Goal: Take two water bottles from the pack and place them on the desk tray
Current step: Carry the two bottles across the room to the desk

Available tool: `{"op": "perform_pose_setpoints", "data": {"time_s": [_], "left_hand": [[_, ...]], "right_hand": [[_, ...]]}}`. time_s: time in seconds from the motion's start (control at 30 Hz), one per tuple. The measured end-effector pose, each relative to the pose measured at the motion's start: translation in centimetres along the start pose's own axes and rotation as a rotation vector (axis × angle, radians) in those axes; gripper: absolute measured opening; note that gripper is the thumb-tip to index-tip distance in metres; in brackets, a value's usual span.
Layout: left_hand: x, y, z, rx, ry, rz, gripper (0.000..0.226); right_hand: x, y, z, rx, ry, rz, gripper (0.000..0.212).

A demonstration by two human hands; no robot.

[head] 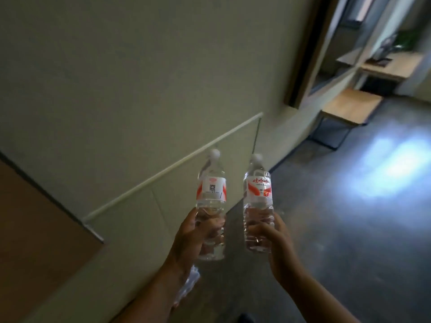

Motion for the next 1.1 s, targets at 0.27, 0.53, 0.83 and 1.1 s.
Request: {"op": "perform_pose_setpoints", "data": {"time_s": [0.27, 0.53, 0.83, 1.1], "left_hand": [[9.5, 2.1, 1.9, -0.034, -0.093, 0.419, 0.059], [20.4, 7.4, 4.4, -0.039, -0.196, 0.672, 0.077], [30.8, 10.6, 7.0, -0.003, -0.219, 0.775, 0.093], [35.6, 10.9, 11.2, -0.017, -0.232, 0.754, 0.077]], "right_hand": [[-11.3, 9.5, -0.4, -0.004, 0.007, -0.407, 0.081], [-20.4, 18.2, -0.3, -0.071, -0.004, -0.692, 0.093], [-29.8, 20.8, 0.3, -0.128, 0.005, -0.756, 0.081], [-35.6, 20.5, -2.6, -0.059, -0.062, -0.738, 0.078]]}}
Point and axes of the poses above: each hand's wrist, its own y-axis away from the middle knuckle, its own x-axis out of the palm, z = x × y, the point moved 1 cm from there along -y, towards the middle knuckle, and after that the axes turned 7 degrees about -z, right-handed, at the moved point
